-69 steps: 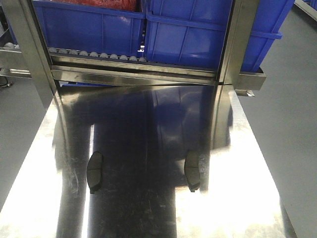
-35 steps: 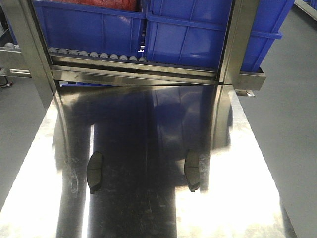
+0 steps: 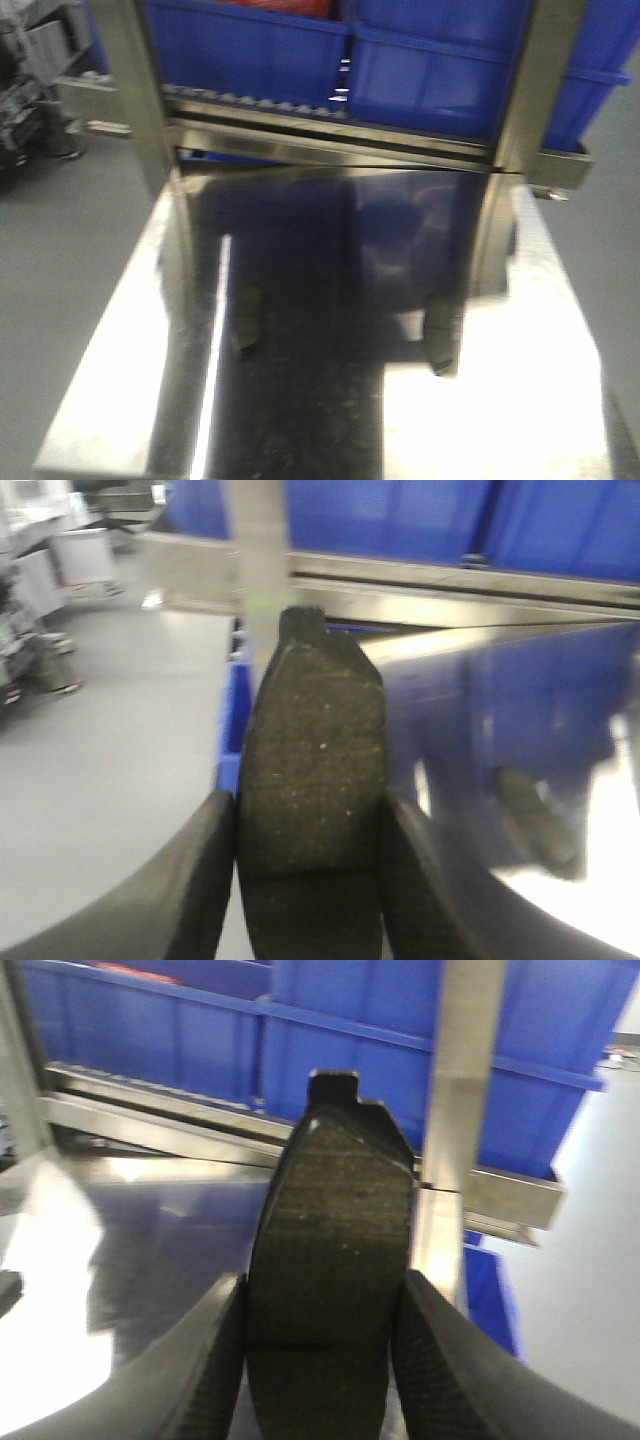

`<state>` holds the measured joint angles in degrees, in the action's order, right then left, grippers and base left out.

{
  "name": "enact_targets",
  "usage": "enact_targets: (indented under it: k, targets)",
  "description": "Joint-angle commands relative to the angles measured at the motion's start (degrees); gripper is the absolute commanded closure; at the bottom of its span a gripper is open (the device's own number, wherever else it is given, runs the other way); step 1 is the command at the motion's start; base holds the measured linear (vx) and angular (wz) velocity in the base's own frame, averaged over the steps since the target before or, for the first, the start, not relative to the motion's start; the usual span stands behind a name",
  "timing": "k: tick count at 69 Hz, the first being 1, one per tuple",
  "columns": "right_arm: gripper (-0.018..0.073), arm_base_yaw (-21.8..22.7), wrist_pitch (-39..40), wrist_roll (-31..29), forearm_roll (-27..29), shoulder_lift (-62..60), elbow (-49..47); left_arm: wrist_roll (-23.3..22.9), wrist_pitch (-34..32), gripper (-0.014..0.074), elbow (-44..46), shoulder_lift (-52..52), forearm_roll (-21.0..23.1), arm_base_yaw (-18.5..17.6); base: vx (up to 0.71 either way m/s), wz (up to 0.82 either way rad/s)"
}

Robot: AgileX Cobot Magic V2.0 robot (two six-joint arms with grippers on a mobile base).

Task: Move and align brake pads A on conveyor
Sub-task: 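Drive the base away from the steel table holding both pads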

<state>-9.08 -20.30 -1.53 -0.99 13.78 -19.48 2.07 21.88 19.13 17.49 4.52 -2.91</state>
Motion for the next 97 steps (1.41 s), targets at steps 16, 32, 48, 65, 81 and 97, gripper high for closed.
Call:
enact_targets:
  k: [16,32,48,65,81,97]
  targets:
    - [0.0561,0.26,5.74,-0.66,-0.31,0.43,-1.86,-0.15,-5.47,0.0602,1.70,0.41,0.52,-0.23,-0.18,0.78]
    - [0.0561,0.26,5.68,-0.66,-0.31,0.43,-1.86,-0.15,-5.37,0.0602,1.70,0.41,0.52,-0.23,-0.24,0.93]
    - [0.0561,0.26,5.68,-0.66,-0.31,0.43,-1.86,-0.15,-5.37,0.0602,1.70,0.41,0.52,-0.23,-0.24,0.91]
    - [0.0561,0.26,5.68,-0.66,-0.31,0.43,-1.86,-0.15,-5.43,0.0602,1.70,0.41,0.52,-0.23,-0.23,0.91]
    - [0.0561,0.26,5.68,-0.66,-0.31,0.43,-1.86,-0.15,-5.43,0.0602,1.70,0.41,0.52,-0.23,-0.20,0.87]
    - [0.0561,0.26,5.68,-0.66,-0.31,0.43,-1.86,-0.15,-5.43,0.0602,1.70,0.41,0.52,-0.23,-0.12,0.88]
